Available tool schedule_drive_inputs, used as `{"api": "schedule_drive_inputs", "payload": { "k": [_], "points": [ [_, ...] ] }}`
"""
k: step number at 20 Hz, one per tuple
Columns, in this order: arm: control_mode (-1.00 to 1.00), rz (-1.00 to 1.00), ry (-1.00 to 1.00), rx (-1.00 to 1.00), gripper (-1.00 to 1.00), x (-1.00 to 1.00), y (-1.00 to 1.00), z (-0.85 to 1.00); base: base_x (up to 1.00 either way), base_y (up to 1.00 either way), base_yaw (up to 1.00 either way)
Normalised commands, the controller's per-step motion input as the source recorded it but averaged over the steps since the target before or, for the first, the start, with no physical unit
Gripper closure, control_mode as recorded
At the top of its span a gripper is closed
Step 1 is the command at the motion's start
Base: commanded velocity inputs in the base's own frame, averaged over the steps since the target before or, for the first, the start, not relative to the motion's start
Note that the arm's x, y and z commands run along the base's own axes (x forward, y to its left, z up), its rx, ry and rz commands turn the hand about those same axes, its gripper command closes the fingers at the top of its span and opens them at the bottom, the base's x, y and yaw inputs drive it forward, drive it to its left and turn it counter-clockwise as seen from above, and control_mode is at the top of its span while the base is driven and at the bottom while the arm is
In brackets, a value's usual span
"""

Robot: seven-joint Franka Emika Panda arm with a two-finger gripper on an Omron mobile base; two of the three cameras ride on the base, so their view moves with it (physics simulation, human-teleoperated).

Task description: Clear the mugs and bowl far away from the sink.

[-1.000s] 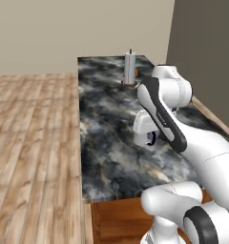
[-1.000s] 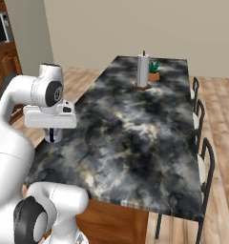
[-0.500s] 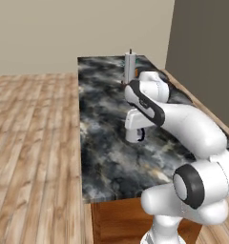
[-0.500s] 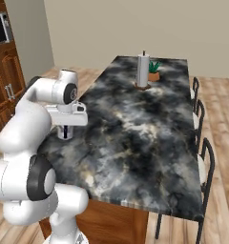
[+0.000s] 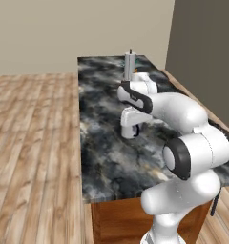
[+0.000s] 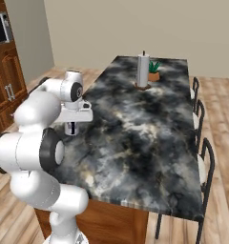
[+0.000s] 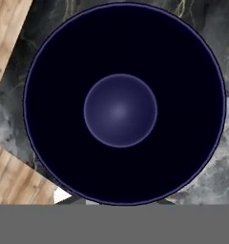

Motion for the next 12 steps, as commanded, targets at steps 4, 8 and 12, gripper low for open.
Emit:
{"api": "schedule_drive_inputs", "payload": {
  "k": [4,8,12],
  "points": [
    [-1.0,0.04,-0.17,-0.07,1.0,0.39,0.0,-0.36,0.0,0.0,0.0],
    [-1.0,0.07,-0.1,0.0,1.0,0.47,0.0,-0.39,0.0,0.0,0.0],
    [-1.0,0.04,-0.04,0.0,1.0,0.51,0.0,-0.35,0.0,0.0,0.0]
  ]
}}
